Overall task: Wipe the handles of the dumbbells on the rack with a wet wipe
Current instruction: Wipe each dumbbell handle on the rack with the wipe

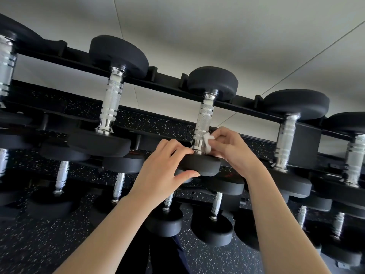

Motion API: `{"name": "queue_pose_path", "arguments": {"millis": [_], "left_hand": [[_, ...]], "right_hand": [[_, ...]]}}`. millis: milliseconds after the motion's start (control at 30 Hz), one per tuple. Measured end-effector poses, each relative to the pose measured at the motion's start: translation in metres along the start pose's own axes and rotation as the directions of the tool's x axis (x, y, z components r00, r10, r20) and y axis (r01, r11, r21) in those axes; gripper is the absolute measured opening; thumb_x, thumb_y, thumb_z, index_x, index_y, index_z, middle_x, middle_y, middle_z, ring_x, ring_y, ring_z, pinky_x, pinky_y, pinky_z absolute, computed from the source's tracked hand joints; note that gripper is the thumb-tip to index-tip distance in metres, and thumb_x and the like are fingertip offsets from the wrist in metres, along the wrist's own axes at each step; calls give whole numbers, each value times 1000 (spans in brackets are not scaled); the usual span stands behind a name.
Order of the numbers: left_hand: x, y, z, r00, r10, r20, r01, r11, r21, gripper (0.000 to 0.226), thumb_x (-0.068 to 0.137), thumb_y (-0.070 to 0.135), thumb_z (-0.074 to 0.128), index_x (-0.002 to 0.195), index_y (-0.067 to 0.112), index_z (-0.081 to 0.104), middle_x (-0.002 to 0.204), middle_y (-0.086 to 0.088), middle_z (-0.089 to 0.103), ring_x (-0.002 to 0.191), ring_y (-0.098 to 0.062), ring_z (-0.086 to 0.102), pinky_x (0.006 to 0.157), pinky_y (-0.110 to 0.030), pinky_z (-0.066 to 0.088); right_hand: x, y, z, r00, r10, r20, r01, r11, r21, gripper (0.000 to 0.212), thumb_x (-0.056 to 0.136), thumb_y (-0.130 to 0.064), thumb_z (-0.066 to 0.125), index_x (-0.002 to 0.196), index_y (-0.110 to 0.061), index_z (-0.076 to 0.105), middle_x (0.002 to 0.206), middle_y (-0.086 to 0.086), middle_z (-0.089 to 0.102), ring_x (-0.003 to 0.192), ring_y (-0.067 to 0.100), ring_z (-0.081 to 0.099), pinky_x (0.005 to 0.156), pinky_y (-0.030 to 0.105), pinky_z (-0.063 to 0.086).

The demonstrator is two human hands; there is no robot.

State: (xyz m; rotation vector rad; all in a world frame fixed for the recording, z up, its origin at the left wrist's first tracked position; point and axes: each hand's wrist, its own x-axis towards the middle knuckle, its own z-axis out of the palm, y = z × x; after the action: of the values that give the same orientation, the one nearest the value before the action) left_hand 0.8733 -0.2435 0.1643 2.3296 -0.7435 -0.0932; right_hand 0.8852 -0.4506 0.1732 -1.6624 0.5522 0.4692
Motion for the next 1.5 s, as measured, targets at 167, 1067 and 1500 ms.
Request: {"name": "queue_pose_path", "arguments": {"millis": [167, 1067, 1500], "left_hand": [[-1, -2, 1, 1000, 4, -10, -4, 1000, -5, 49, 81, 56, 50, 109, 18, 62, 100, 6, 54, 96, -13, 46, 63, -14, 39], [0, -20, 2, 1000, -3, -5, 2, 977, -211, 49, 75, 55, 59, 106, 17, 61, 99, 5, 56, 94, -13, 45, 70, -29, 47], [2, -24, 3, 999, 29, -15, -31, 979, -200, 48, 77, 57, 56, 104, 17, 61, 98, 5, 56, 93, -14, 47, 69, -30, 47]], "right_hand": [[-16, 3, 9, 957, -259, -131, 205, 924, -324, 8, 81, -7, 69, 81, -12, 64, 86, -1, 71, 79, 5, 65, 74, 17, 50], [-2, -34, 38, 909, -402, 110, 200, 189, -961, 31, 85, -57, 53, 99, -32, 66, 88, -3, 67, 81, 24, 62, 66, 32, 50], [13, -51, 43, 884, -467, 36, 128, 167, -978, 34, 89, -49, 54, 105, -22, 66, 96, 4, 66, 87, 28, 62, 72, 39, 53]]}}
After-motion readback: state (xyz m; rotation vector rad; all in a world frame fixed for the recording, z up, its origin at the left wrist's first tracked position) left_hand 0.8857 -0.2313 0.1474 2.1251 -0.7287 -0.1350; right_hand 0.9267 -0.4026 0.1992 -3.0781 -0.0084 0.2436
